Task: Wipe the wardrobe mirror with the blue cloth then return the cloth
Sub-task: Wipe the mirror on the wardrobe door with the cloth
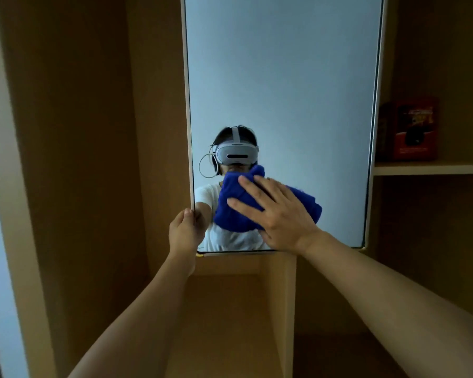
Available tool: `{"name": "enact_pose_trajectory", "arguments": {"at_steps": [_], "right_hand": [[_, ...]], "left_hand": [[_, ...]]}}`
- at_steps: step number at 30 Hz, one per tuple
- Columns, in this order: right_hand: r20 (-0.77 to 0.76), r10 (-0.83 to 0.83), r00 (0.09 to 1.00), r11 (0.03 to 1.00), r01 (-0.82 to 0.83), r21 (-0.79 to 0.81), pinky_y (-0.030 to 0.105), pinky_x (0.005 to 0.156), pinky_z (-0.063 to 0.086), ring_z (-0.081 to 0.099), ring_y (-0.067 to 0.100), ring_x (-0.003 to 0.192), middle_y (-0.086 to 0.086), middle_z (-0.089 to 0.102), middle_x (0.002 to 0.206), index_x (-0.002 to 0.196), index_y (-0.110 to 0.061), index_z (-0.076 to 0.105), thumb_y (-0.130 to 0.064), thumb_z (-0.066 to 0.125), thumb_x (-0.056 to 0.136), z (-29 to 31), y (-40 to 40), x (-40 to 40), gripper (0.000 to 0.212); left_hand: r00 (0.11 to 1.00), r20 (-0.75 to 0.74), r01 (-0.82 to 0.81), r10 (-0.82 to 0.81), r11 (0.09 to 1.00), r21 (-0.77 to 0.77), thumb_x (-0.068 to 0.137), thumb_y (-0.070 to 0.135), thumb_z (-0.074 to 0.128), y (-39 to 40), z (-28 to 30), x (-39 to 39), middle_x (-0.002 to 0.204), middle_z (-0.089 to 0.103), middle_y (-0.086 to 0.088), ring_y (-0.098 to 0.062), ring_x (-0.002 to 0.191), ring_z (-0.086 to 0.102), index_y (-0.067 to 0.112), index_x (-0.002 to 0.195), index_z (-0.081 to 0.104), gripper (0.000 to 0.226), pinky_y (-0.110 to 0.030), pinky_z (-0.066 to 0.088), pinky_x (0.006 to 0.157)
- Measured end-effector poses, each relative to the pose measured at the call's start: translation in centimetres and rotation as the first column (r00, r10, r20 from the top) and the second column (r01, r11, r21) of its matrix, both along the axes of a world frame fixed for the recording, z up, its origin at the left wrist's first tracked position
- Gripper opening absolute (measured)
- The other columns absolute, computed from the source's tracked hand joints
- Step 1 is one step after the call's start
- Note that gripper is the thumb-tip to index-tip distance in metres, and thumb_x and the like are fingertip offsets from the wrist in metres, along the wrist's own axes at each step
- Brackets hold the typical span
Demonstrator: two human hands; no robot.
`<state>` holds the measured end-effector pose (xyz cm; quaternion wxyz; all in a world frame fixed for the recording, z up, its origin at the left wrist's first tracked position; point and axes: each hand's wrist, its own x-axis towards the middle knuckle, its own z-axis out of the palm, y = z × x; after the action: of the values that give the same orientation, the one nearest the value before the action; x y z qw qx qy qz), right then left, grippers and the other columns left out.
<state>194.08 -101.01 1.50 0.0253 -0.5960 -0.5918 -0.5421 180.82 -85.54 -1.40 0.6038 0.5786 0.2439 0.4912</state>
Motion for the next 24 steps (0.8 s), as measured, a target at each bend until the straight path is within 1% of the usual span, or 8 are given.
{"name": "enact_pose_trajectory", "arguments": {"at_steps": [3, 5, 9, 11, 15, 19, 22, 24], "right_hand": [[0.057, -0.015, 0.998, 0.993, 0.021, -0.114, 0.053, 0.11, 0.03, 0.031, 0.038, 0.138, 0.013, 0.027, 0.154, 0.146, -0.027, 0.034, -0.023, 0.05, 0.086, -1.2, -0.5, 0.7, 0.063], [0.114, -0.01, 0.993, 0.99, 0.025, -0.136, 0.052, 0.111, 0.029, 0.032, 0.036, 0.138, 0.012, 0.028, 0.154, 0.146, -0.028, 0.034, -0.023, 0.048, 0.086, -0.5, -0.7, 1.1, 0.061], [0.149, -0.039, 0.988, 0.998, 0.046, -0.044, 0.047, 0.098, 0.033, 0.039, 0.033, 0.126, 0.011, 0.034, 0.152, 0.144, -0.028, 0.037, -0.024, 0.058, 0.08, 2.1, -1.1, 1.1, 0.068], [0.137, -0.05, 0.989, 0.999, 0.051, -0.005, 0.045, 0.095, 0.034, 0.041, 0.033, 0.122, 0.011, 0.033, 0.152, 0.144, -0.028, 0.038, -0.023, 0.06, 0.078, 3.6, -1.2, 1.0, 0.07], [0.109, -0.068, 0.992, 0.998, 0.066, 0.021, 0.046, 0.091, 0.041, 0.046, 0.036, 0.12, 0.013, 0.035, 0.151, 0.144, -0.026, 0.04, -0.016, 0.058, 0.079, 7.1, -1.9, 1.4, 0.069], [0.064, -0.048, 0.997, 0.998, 0.046, 0.039, 0.049, 0.093, 0.046, 0.048, 0.039, 0.119, 0.016, 0.037, 0.149, 0.142, -0.023, 0.044, -0.01, 0.052, 0.082, 9.6, -2.7, 2.1, 0.062], [0.04, -0.016, 0.999, 0.999, 0.014, 0.049, 0.05, 0.096, 0.044, 0.047, 0.039, 0.121, 0.016, 0.039, 0.147, 0.141, -0.023, 0.046, -0.004, 0.057, 0.079, 10.0, -2.8, 2.0, 0.065], [0.011, -0.015, 1.0, 0.999, 0.015, 0.038, 0.05, 0.096, 0.043, 0.046, 0.039, 0.123, 0.015, 0.039, 0.148, 0.14, -0.025, 0.046, -0.005, 0.053, 0.079, 9.8, -2.8, 1.7, 0.065]], "left_hand": [[1.0, -0.018, 0.011, -0.011, 1.0, -0.009, 0.102, 0.027, 0.035, -0.1, 0.3, -0.1, 0.1, 0.063, -0.009, -0.028, 0.102, 0.059, 0.022, 0.082, 0.061, 0.033, -0.041, 0.045, 0.093], [1.0, -0.019, 0.02, -0.02, 1.0, -0.01, 0.101, 0.028, 0.035, 0.0, 0.3, -0.1, 0.101, 0.063, -0.011, -0.031, 0.105, 0.059, 0.02, 0.086, 0.062, 0.032, -0.04, 0.046, 0.092], [0.999, -0.02, 0.035, -0.035, 0.999, -0.011, 0.096, 0.054, 0.032, -0.1, 1.1, -0.2, 0.109, 0.064, -0.012, -0.029, 0.103, 0.062, 0.016, 0.11, 0.058, 0.048, -0.045, 0.048, 0.096], [0.999, -0.025, 0.022, -0.021, 1.0, 0.016, 0.094, 0.06, 0.03, 0.0, 1.7, -0.1, 0.108, 0.063, -0.011, -0.028, 0.102, 0.062, 0.018, 0.108, 0.057, 0.052, -0.044, 0.048, 0.094], [1.0, 0.011, -0.006, 0.006, 1.0, 0.0, 0.09, 0.065, 0.031, -0.2, 3.7, 0.1, 0.11, 0.066, -0.014, -0.031, 0.102, 0.063, 0.021, 0.089, 0.061, 0.053, -0.049, 0.049, 0.094], [0.995, 0.096, -0.034, 0.038, 0.999, -0.036, 0.091, 0.063, 0.035, -0.5, 7.7, 0.8, 0.122, 0.059, -0.008, -0.029, 0.116, 0.056, 0.021, 0.115, 0.057, 0.053, -0.048, 0.042, 0.101], [0.989, 0.126, -0.069, 0.073, 0.997, -0.036, 0.096, 0.056, 0.033, -0.7, 10.7, 1.3, 0.128, 0.055, -0.007, -0.024, 0.119, 0.05, 0.017, 0.128, 0.053, 0.054, -0.035, 0.04, 0.089], [0.988, 0.12, -0.093, 0.097, 0.995, -0.039, 0.097, 0.054, 0.033, -0.7, 12.7, 1.4, 0.13, 0.053, -0.008, -0.025, 0.119, 0.05, 0.015, 0.131, 0.051, 0.056, -0.033, 0.039, 0.081]]}}
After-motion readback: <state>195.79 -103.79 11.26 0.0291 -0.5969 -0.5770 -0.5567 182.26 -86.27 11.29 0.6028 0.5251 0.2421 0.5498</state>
